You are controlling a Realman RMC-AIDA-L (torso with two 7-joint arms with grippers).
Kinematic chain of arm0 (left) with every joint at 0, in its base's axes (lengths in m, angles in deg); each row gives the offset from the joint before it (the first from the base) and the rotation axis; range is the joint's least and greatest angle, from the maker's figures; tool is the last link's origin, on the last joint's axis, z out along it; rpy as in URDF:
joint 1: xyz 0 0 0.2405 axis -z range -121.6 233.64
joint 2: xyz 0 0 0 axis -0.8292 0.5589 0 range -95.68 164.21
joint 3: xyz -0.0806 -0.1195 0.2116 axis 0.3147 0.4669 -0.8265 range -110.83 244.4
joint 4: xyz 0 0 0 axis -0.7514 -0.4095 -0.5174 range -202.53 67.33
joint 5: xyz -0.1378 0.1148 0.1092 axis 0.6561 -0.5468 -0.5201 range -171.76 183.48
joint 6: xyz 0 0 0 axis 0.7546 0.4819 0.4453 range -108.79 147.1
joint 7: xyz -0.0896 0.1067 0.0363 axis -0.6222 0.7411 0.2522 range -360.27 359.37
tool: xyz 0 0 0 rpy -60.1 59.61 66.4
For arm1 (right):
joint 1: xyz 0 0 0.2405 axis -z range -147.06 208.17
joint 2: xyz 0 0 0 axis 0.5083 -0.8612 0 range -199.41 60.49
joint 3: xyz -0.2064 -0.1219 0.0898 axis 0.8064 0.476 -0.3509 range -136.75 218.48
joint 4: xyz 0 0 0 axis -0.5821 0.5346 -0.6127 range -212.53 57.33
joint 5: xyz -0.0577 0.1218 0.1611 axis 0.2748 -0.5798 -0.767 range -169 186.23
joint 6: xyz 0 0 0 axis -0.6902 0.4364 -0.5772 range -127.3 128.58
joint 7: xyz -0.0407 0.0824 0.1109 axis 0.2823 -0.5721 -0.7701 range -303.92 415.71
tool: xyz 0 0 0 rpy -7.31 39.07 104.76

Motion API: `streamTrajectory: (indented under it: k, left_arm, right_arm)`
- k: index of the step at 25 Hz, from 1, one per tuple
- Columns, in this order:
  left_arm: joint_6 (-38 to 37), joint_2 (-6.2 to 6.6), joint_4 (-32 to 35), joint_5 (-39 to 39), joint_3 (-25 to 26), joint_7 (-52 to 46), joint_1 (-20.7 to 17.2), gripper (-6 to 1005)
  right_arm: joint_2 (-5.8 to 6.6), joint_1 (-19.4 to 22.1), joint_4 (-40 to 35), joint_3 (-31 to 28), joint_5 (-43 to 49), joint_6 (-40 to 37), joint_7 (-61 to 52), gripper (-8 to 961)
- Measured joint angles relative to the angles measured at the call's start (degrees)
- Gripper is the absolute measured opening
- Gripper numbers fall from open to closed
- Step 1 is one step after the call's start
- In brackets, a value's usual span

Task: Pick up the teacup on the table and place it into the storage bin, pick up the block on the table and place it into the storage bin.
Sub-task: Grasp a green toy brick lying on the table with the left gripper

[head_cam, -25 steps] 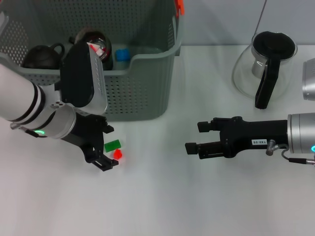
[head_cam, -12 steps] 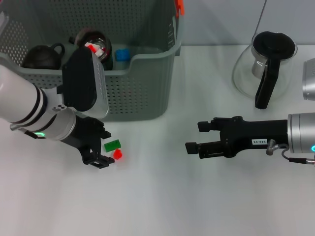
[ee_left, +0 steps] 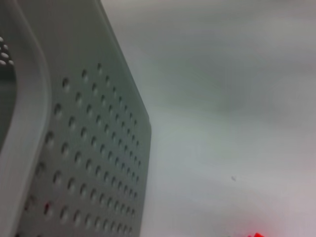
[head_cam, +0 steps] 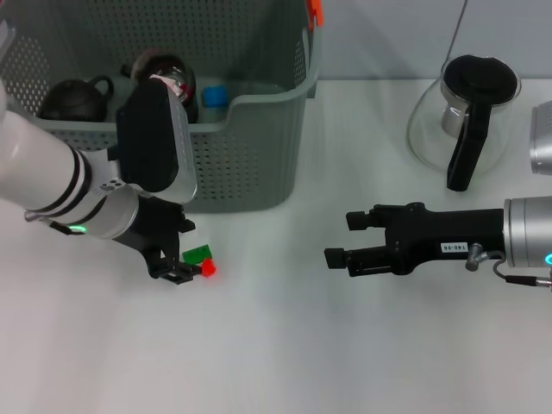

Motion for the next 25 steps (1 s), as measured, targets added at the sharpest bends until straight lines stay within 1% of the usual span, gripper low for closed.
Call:
streamTrajectory:
  k: [6,15,20,25]
  left_arm:
    - [1.6,-0.07,-0.4,-1.0,-1.6,-1.4,-0.1,573]
    - [1.7,-0.04,-0.5,-1.0,-3.1,-1.7,0.0,528]
    - [-0.2,0.02,0.6,-1.3,-4.5,-3.6,0.7,504]
    - [-4.1,0.12,2.3,-2.7,-4.7,-8.2,2.6,482]
  right_arm:
    - [-0.08,0.0,0.0,-0.1,-0.1,0.0,0.0,912]
    - [-0.09,0.0,0.0,-0.1,-0.1,0.3,0.0,911]
    - [-0.09,0.0,0.0,-0.1,-0.1,0.4,0.0,912]
    - [-0.03,-0.1,0.0,-0.1,-0.1,0.5,0.0,911]
